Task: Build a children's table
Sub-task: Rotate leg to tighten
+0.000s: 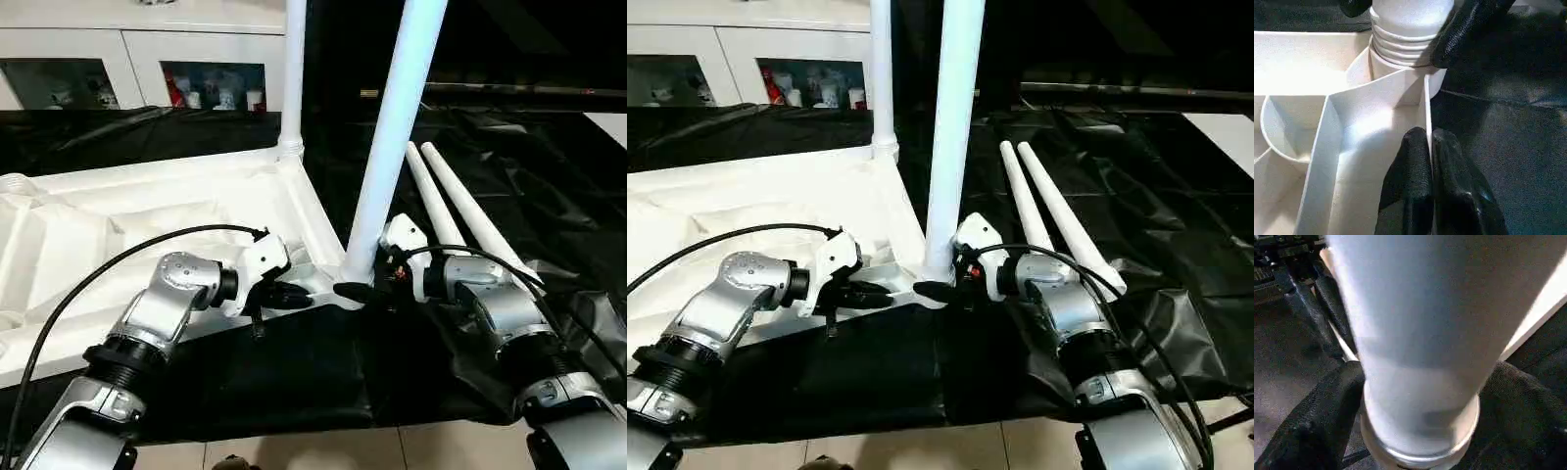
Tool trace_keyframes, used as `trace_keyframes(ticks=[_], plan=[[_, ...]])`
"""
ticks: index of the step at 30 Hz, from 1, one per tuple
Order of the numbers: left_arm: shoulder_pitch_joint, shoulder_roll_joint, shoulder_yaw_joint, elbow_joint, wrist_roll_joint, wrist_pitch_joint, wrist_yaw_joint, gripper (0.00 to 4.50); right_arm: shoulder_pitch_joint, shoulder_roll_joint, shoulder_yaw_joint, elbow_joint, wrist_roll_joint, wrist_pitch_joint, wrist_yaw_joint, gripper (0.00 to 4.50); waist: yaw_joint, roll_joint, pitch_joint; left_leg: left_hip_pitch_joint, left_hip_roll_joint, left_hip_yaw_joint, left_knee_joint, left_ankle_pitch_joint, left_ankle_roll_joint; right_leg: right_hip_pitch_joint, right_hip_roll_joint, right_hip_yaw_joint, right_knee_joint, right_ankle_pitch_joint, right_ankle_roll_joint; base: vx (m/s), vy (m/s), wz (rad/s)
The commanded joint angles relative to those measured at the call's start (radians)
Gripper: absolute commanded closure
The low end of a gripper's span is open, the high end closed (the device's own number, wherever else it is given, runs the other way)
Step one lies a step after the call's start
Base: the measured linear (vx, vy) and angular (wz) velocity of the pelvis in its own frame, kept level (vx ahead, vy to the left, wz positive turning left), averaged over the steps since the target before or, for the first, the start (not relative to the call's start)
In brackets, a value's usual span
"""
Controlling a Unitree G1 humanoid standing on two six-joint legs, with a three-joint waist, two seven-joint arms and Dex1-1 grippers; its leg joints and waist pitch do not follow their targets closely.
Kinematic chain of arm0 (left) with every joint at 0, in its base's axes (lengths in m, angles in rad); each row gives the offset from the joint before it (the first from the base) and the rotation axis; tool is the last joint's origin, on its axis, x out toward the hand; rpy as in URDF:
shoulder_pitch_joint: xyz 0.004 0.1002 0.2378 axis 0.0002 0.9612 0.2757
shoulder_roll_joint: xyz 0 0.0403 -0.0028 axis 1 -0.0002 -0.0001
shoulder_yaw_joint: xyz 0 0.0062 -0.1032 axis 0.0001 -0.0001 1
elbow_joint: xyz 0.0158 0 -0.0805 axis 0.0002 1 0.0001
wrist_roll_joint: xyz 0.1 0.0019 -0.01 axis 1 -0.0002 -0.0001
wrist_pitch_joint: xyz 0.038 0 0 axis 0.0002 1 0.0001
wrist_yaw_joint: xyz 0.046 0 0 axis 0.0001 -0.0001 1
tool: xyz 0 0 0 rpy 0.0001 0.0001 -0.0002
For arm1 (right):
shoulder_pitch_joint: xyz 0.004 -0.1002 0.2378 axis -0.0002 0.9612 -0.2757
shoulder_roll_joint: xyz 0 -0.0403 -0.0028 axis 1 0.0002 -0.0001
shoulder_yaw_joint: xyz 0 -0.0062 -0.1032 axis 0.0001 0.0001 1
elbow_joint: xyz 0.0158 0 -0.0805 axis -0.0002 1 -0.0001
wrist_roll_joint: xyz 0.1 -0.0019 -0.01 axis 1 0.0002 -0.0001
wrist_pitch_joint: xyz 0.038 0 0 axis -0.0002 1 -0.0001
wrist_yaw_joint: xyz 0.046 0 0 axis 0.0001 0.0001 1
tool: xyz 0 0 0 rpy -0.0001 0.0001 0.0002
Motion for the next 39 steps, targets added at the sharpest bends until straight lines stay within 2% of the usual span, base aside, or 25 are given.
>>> trace_keyframes(ticks=[1,3,7,9,15,17,20,21,22,23,26,27,28,29,31,32,33,34,36,39], plan=[[0.000,-0.017,-0.004,-0.058,-0.053,-0.009,-0.040,4.50,0.004,-0.008,0.010,-0.004,-0.004,0.000,0.012,0.79,-0.001,-0.006,-0.062,0.017,0.049,-0.020,-0.066,-0.142,0.049,0.048,-0.064,0.050,-0.061,-0.126,-0.241,0.000,0.000,0.00],[0.002,-0.015,-0.005,-0.061,-0.050,-0.007,-0.040,4.50,0.005,-0.010,0.014,-0.003,-0.009,-0.001,0.011,1.11,-0.001,-0.006,-0.062,0.016,0.049,-0.020,-0.066,-0.139,0.049,0.049,-0.065,0.050,-0.060,-0.123,-0.242,0.000,0.000,0.00],[0.005,-0.012,-0.006,-0.065,-0.048,-0.002,-0.041,4.50,0.005,-0.007,0.013,-0.004,-0.010,0.006,0.010,1.25,-0.002,-0.007,-0.062,0.017,0.048,-0.020,-0.065,-0.143,0.049,0.049,-0.064,0.050,-0.061,-0.128,-0.239,0.000,0.000,0.00],[0.005,-0.012,-0.006,-0.065,-0.047,-0.001,-0.041,4.50,0.003,-0.004,0.010,-0.001,-0.009,0.008,0.007,1.63,-0.002,-0.007,-0.062,0.016,0.048,-0.020,-0.065,-0.139,0.050,0.050,-0.064,0.050,-0.060,-0.126,-0.238,0.000,0.000,0.00],[0.008,-0.008,-0.007,-0.069,-0.043,0.003,-0.038,4.50,0.009,0.003,0.009,0.005,-0.009,0.007,-0.002,1.75,-0.002,-0.007,-0.063,0.016,0.048,-0.020,-0.063,-0.134,0.052,0.050,-0.064,0.050,-0.059,-0.113,-0.244,0.000,0.000,0.00],[0.004,-0.013,-0.004,-0.058,-0.033,0.003,-0.014,4.50,0.013,0.011,0.001,0.017,-0.008,0.007,-0.023,1.75,-0.003,-0.005,-0.063,0.016,0.048,-0.020,-0.063,-0.133,0.052,0.050,-0.064,0.050,-0.058,-0.114,-0.243,0.000,0.000,0.00],[-0.021,-0.045,0.011,0.008,0.014,-0.009,0.109,4.50,0.009,0.042,-0.032,0.074,-0.013,-0.002,-0.133,1.76,-0.008,-0.005,-0.063,0.016,0.047,-0.021,-0.064,-0.142,0.043,0.049,-0.064,0.050,-0.060,-0.123,-0.243,0.000,0.000,0.00],[-0.030,-0.058,0.019,0.034,0.026,-0.013,0.153,4.50,0.005,0.055,-0.047,0.098,-0.015,-0.003,-0.180,1.76,-0.010,-0.005,-0.060,0.019,0.046,-0.020,-0.066,-0.159,0.033,0.045,-0.065,0.051,-0.066,-0.153,-0.239,0.000,0.000,0.00],[-0.041,-0.073,0.027,0.058,0.036,-0.012,0.198,4.50,0.000,0.069,-0.064,0.123,-0.013,0.001,-0.229,1.76,-0.010,-0.007,-0.060,0.020,0.045,-0.023,-0.068,-0.179,0.021,0.049,-0.066,0.050,-0.069,-0.191,-0.228,0.000,0.000,0.00],[-0.049,-0.086,0.034,0.079,0.044,-0.011,0.235,4.50,-0.004,0.081,-0.077,0.143,-0.010,0.005,-0.269,1.76,-0.011,-0.004,-0.061,0.020,0.046,-0.023,-0.068,-0.182,0.015,0.048,-0.067,0.051,-0.069,-0.198,-0.225,0.000,0.000,0.00],[-0.086,-0.158,0.066,0.154,0.064,0.028,0.410,4.50,-0.035,0.145,-0.144,0.241,0.000,0.015,-0.501,1.77,-0.017,-0.006,-0.057,0.026,0.046,-0.024,-0.073,-0.236,-0.012,0.042,-0.068,0.052,-0.081,-0.288,-0.199,0.000,0.000,0.00],[-0.104,-0.205,0.079,0.181,0.072,0.056,0.501,4.50,-0.060,0.180,-0.178,0.290,0.008,0.020,-0.633,1.77,-0.015,-0.002,-0.055,0.027,0.044,-0.025,-0.073,-0.241,-0.015,0.041,-0.068,0.052,-0.085,-0.302,-0.194,0.000,0.000,0.00],[-0.117,-0.245,0.086,0.198,0.080,0.080,0.573,4.50,-0.082,0.210,-0.205,0.328,0.018,0.024,-0.739,1.77,-0.019,-0.003,-0.057,0.028,0.045,-0.026,-0.074,-0.240,-0.023,0.040,-0.068,0.052,-0.085,-0.306,-0.192,0.000,0.000,0.00],[-0.117,-0.245,0.086,0.198,0.080,0.080,0.573,4.50,-0.082,0.210,-0.205,0.328,0.018,0.024,-0.739,1.77,-0.018,-0.003,-0.059,0.027,0.044,-0.026,-0.073,-0.230,-0.028,0.042,-0.068,0.051,-0.084,-0.296,-0.190,0.000,0.000,0.00],[-0.117,-0.245,0.086,0.198,0.080,0.080,0.573,4.50,-0.082,0.210,-0.205,0.328,0.018,0.024,-0.739,1.77,-0.014,-0.005,-0.061,0.022,0.042,-0.025,-0.071,-0.214,-0.009,0.045,-0.067,0.050,-0.081,-0.257,-0.186,0.000,0.000,0.00],[-0.127,-0.282,0.084,0.206,0.086,0.096,0.621,4.50,-0.105,0.235,-0.223,0.357,0.025,0.024,-0.815,1.77,-0.016,-0.007,-0.063,0.019,0.042,-0.024,-0.069,-0.196,0.003,0.047,-0.066,0.051,-0.077,-0.222,-0.190,0.000,0.000,0.00],[-0.132,-0.310,0.070,0.206,0.098,0.112,0.646,4.50,-0.123,0.255,-0.226,0.377,0.027,0.012,-0.841,1.77,-0.016,-0.010,-0.064,0.020,0.042,-0.023,-0.069,-0.188,0.011,0.045,-0.065,0.050,-0.077,-0.209,-0.193,0.000,0.000,0.00],[-0.135,-0.327,0.059,0.210,0.110,0.116,0.660,4.50,-0.133,0.270,-0.225,0.388,0.023,-0.002,-0.849,1.42,-0.014,-0.009,-0.064,0.019,0.040,-0.024,-0.068,-0.186,0.014,0.046,-0.066,0.049,-0.076,-0.209,-0.195,0.000,0.000,0.00],[-0.141,-0.341,0.050,0.229,0.122,0.111,0.676,4.50,-0.145,0.293,-0.235,0.411,0.025,-0.027,-0.826,1.05,-0.014,-0.008,-0.063,0.019,0.041,-0.023,-0.068,-0.189,0.021,0.045,-0.067,0.048,-0.079,-0.215,-0.193,0.000,0.000,0.00],[-0.141,-0.337,0.053,0.237,0.124,0.106,0.680,4.50,-0.149,0.296,-0.238,0.418,0.019,-0.042,-0.819,0.87,-0.014,-0.010,-0.064,0.014,0.041,-0.024,-0.069,-0.176,0.034,0.049,-0.066,0.047,-0.075,-0.187,-0.192,0.000,0.000,0.00]])
